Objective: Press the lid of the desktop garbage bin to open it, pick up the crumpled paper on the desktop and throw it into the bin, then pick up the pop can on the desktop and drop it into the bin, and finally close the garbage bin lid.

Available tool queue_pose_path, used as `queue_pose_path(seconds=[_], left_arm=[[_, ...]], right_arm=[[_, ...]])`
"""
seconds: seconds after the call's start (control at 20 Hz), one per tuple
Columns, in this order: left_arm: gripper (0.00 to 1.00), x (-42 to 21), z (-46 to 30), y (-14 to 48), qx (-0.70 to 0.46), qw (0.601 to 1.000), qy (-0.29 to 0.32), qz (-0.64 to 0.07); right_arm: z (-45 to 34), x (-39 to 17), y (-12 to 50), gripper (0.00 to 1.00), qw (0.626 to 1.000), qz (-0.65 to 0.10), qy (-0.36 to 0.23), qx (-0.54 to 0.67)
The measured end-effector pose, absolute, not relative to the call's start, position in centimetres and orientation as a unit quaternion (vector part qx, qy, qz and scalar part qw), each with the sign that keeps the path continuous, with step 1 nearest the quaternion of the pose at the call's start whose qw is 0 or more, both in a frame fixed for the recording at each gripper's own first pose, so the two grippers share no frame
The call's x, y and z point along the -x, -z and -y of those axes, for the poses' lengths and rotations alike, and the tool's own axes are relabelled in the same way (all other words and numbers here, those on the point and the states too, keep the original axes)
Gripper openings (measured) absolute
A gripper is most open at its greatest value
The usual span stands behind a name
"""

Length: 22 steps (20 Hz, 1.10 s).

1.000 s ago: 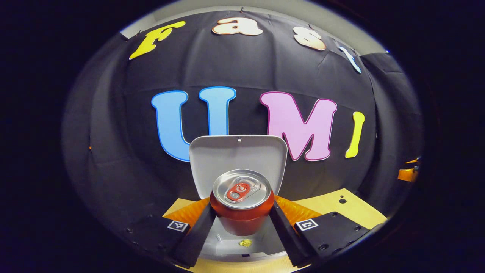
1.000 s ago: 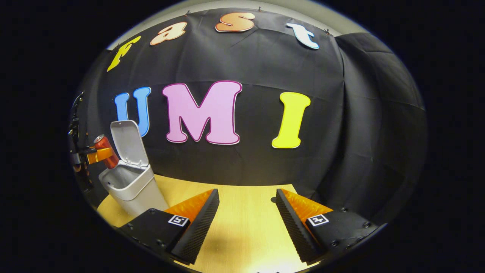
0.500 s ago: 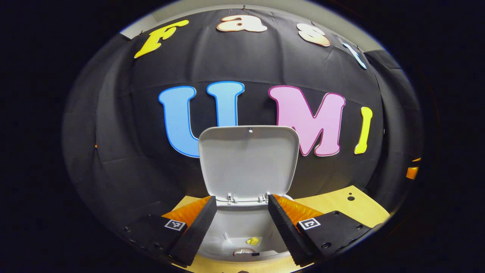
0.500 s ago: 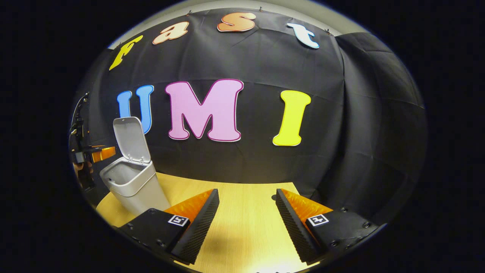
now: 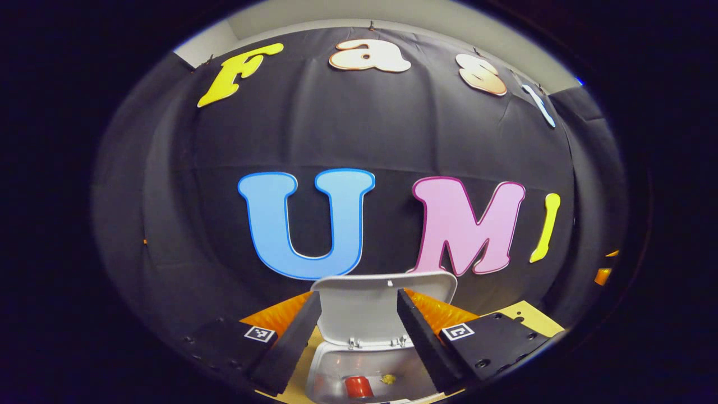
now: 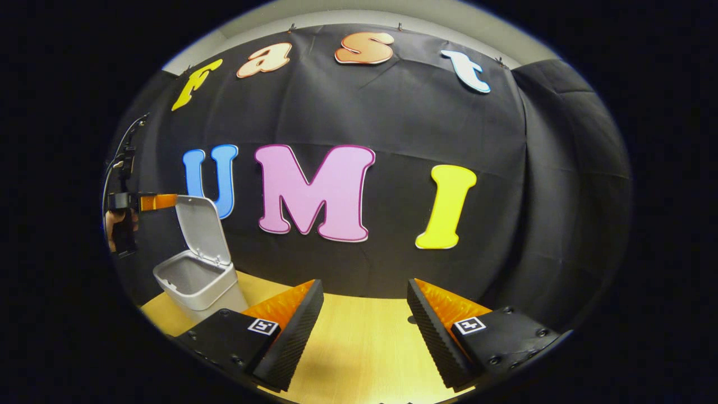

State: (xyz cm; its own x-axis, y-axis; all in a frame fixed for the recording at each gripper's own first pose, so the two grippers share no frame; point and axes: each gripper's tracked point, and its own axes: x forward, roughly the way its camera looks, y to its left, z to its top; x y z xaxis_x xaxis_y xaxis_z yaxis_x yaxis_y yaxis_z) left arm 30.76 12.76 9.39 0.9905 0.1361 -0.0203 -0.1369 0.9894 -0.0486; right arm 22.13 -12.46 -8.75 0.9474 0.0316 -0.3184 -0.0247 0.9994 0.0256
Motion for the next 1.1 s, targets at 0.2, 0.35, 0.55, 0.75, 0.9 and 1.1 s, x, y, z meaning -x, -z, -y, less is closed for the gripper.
queue_pose_path(seconds=[0.2, 0.35, 0.55, 0.75, 0.9, 1.1], left_arm=[[0.93, -34.1, -12.2, -11.9, 0.037, 0.999, -0.031, -0.004], [0.94, -37.2, -11.8, -10.9, 0.038, 0.999, -0.009, -0.026], [0.95, -39.9, -12.6, -7.5, 0.006, 0.996, -0.03, -0.087], [0.97, -38.4, -11.1, -6.4, 0.039, 0.992, -0.004, -0.118], [0.96, -35.8, -10.9, -5.6, 0.049, 0.991, -0.006, -0.126], [0.95, -31.3, -9.8, -2.5, 0.053, 0.988, -0.023, -0.14]], right_arm=[[11.5, -23.8, 7.8, 0.97, 0.989, -0.143, -0.029, 0.008], [10.7, -24.2, 9.2, 0.97, 0.986, -0.161, -0.04, 0.007], [10.6, -24.4, 10.6, 0.97, 0.983, -0.176, -0.047, 0.005], [10.2, -24.1, 12.1, 0.97, 0.98, -0.192, -0.052, 0.002], [9.8, -23.0, 12.5, 0.97, 0.976, -0.211, -0.052, -0.015], [8.9, -21.4, 11.5, 0.97, 0.977, -0.206, -0.058, -0.016]])
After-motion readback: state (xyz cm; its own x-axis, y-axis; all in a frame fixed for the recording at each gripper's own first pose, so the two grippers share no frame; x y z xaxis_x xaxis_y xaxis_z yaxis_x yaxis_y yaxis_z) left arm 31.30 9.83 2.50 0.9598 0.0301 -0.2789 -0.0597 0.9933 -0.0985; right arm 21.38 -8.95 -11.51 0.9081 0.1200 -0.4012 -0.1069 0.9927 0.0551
